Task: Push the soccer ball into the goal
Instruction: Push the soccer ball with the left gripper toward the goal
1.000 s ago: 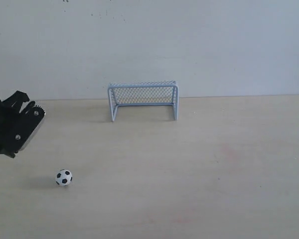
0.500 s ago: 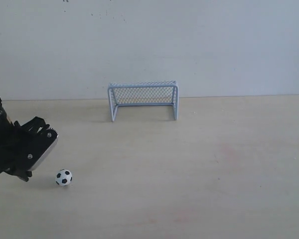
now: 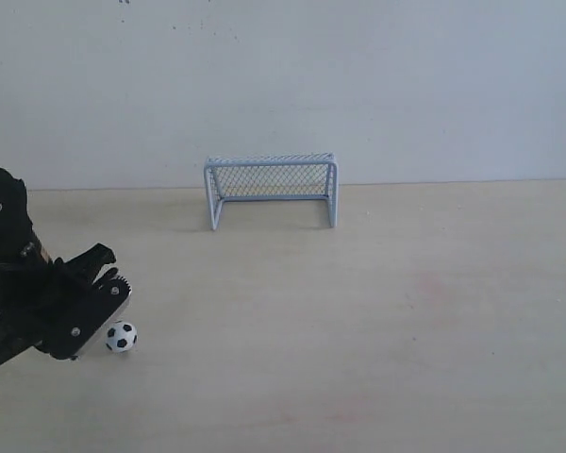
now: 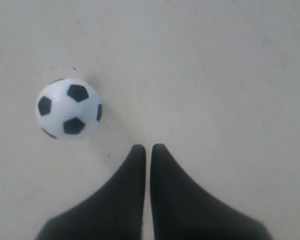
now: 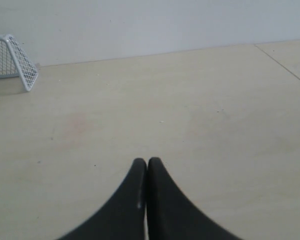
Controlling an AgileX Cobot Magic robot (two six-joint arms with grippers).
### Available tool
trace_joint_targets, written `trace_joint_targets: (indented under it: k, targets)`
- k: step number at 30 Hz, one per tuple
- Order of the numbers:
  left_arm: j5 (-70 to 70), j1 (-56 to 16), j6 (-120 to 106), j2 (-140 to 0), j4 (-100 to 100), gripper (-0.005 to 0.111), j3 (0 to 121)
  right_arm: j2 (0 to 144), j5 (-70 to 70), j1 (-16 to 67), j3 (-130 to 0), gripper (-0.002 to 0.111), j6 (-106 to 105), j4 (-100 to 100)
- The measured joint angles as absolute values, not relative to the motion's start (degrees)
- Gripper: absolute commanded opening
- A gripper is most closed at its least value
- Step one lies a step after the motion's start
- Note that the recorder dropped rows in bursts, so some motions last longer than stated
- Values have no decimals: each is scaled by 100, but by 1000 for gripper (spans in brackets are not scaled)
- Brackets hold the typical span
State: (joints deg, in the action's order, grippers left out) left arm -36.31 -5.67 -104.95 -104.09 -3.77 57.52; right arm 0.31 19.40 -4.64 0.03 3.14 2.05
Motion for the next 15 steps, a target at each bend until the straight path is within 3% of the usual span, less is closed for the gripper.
trace_joint_targets:
  k: [15]
  targets:
    - [-3331,-572,-10866,-10559,165,4,5564,31,1940,-464,3,0,314,205]
